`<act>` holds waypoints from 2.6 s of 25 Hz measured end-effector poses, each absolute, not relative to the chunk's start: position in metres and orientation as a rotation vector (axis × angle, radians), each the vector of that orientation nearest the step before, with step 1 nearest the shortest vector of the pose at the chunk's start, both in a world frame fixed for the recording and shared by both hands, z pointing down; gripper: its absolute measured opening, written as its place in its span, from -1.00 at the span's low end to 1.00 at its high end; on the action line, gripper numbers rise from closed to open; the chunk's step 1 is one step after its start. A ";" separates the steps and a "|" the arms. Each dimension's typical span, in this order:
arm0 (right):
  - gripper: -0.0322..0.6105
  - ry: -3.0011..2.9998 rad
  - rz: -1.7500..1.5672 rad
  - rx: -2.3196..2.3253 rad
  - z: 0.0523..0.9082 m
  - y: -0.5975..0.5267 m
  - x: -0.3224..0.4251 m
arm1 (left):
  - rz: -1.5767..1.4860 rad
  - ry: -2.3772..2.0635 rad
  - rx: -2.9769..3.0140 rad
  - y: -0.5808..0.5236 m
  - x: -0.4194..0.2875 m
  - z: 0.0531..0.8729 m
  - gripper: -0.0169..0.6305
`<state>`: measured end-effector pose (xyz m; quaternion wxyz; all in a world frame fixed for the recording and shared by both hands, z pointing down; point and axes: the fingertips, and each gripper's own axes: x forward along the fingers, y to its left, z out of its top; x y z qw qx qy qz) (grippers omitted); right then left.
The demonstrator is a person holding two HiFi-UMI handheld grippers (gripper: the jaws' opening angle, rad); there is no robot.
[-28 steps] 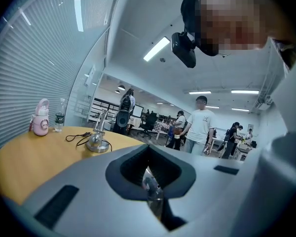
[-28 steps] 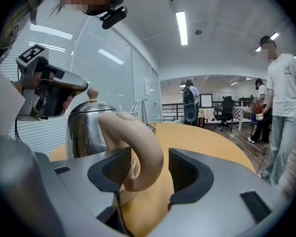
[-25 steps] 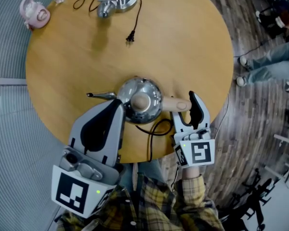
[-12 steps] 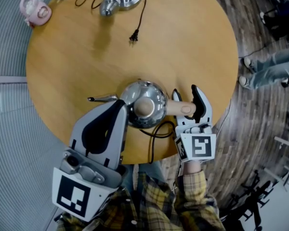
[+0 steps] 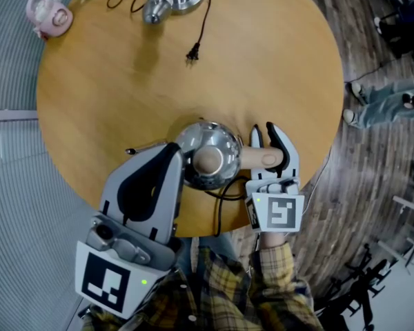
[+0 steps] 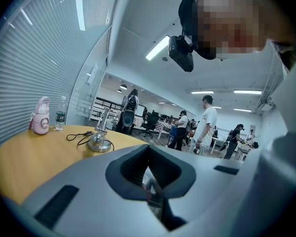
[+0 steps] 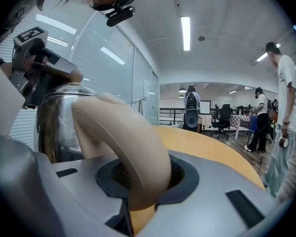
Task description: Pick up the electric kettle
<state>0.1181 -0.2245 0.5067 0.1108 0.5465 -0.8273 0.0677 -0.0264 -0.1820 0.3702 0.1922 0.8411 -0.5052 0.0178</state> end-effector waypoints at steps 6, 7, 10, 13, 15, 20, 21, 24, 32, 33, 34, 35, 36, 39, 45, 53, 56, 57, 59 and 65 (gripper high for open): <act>-0.71 -2.429 0.267 1.697 0.506 -0.225 0.121 | 0.050 -1.434 2.354 -0.183 -0.031 0.371 -0.94; -0.72 -2.430 0.281 1.709 0.506 -0.225 0.122 | 0.050 -1.438 2.352 -0.183 -0.032 0.371 -0.94; -0.73 -2.429 0.298 1.747 0.505 -0.224 0.124 | 0.048 -1.447 2.348 -0.182 -0.035 0.369 -0.94; -0.73 -2.428 0.309 1.794 0.504 -0.223 0.126 | 0.040 -1.457 2.347 -0.180 -0.038 0.366 -0.94; -0.73 -2.428 0.300 1.828 0.501 -0.223 0.127 | 0.033 -1.464 2.348 -0.178 -0.040 0.363 -0.94; -0.74 -2.421 0.268 1.888 0.495 -0.224 0.129 | 0.029 -1.483 2.346 -0.177 -0.047 0.359 -0.94; -0.74 -2.421 0.263 1.897 0.493 -0.225 0.130 | 0.027 -1.489 2.344 -0.177 -0.049 0.358 -0.94; -0.74 -2.421 0.261 1.911 0.487 -0.229 0.130 | 0.022 -1.508 2.341 -0.177 -0.054 0.353 -0.94; -0.74 -2.430 0.247 1.925 0.464 -0.235 0.135 | -0.001 -1.540 2.343 -0.178 -0.060 0.336 -0.94; -0.74 -2.432 0.246 1.926 0.460 -0.236 0.136 | -0.003 -1.544 2.342 -0.177 -0.060 0.333 -0.94; -0.74 -2.433 0.243 1.924 0.457 -0.236 0.137 | -0.006 -1.549 2.342 -0.177 -0.061 0.331 -0.94; -0.74 -2.433 0.240 1.922 0.453 -0.237 0.137 | -0.009 -1.556 2.344 -0.177 -0.062 0.327 -0.94; -0.74 -2.433 0.238 1.919 0.450 -0.237 0.138 | -0.014 -1.565 2.351 -0.177 -0.063 0.323 -0.94; -0.74 -2.436 0.238 1.914 0.438 -0.239 0.139 | -0.032 -1.588 2.374 -0.179 -0.064 0.308 -0.94; -0.73 -2.446 0.251 1.919 0.413 -0.245 0.141 | -0.089 -1.617 2.373 -0.181 -0.071 0.283 -0.94; -0.73 -2.479 0.207 1.949 0.363 -0.246 0.152 | -0.152 -1.682 2.420 -0.180 -0.076 0.240 -0.94; -0.73 -2.474 0.172 1.939 0.345 -0.239 0.158 | -0.164 -1.696 2.436 -0.173 -0.076 0.224 -0.94; -0.73 -2.478 0.164 1.939 0.338 -0.236 0.160 | -0.170 -1.702 2.441 -0.171 -0.077 0.219 -0.94; -0.73 -2.485 0.165 1.944 0.327 -0.230 0.164 | -0.189 -1.709 2.447 -0.166 -0.078 0.210 -0.94; -0.73 -2.534 0.218 1.941 0.294 -0.207 0.182 | -0.221 -1.712 2.447 -0.151 -0.079 0.195 -0.94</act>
